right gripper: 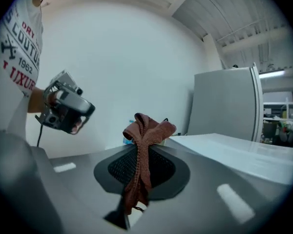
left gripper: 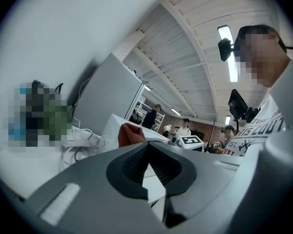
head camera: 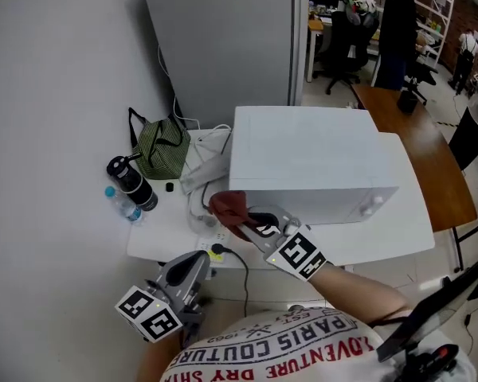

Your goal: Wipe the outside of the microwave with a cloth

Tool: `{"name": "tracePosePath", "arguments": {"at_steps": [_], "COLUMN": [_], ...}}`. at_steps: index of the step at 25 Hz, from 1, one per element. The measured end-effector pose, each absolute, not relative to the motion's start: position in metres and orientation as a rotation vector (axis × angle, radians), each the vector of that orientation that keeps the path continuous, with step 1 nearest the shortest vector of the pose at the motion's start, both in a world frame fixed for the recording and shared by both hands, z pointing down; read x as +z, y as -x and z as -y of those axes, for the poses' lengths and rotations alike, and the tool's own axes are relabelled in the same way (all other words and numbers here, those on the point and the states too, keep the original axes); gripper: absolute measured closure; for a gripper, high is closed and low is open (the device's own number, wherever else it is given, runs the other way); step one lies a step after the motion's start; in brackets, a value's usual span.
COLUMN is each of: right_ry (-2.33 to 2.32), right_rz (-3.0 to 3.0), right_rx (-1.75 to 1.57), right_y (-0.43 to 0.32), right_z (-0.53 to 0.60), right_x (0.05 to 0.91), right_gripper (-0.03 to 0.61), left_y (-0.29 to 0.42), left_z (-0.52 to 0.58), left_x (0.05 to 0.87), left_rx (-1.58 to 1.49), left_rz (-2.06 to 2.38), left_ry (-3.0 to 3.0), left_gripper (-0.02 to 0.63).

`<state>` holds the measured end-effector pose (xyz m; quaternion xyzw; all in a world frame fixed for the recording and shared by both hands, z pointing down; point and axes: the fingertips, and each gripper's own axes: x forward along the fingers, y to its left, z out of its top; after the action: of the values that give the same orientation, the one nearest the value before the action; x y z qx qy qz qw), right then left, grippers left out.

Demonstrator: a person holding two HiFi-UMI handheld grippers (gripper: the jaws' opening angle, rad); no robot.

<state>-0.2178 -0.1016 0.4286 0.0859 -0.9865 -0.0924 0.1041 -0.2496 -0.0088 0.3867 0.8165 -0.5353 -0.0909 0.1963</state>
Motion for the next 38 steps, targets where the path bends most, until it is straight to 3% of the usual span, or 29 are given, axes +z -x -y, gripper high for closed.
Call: {"name": "tracePosePath", "arguments": {"at_steps": [14, 31, 38], "right_ry": [-0.756, -1.382, -1.446], "right_rz": [2.846, 2.63, 2.596], "right_rx": [-0.111, -0.018, 0.048], "right_y": [0.178, -0.072, -0.098], "right_z": [0.165, 0.229, 0.236], "right_x": [0.47, 0.468, 0.472], "right_gripper": [0.535, 0.534, 0.534], "left_y": [0.232, 0.074, 0.05], "left_z": [0.017, 0.105, 0.114], "left_x": [0.384, 0.394, 0.393], "left_rx": [-0.258, -0.134, -0.099], "left_rz": [1.391, 0.864, 0.818], "left_ry": [-2.376, -2.554, -2.57], "left_gripper": [0.608, 0.609, 0.608]}}
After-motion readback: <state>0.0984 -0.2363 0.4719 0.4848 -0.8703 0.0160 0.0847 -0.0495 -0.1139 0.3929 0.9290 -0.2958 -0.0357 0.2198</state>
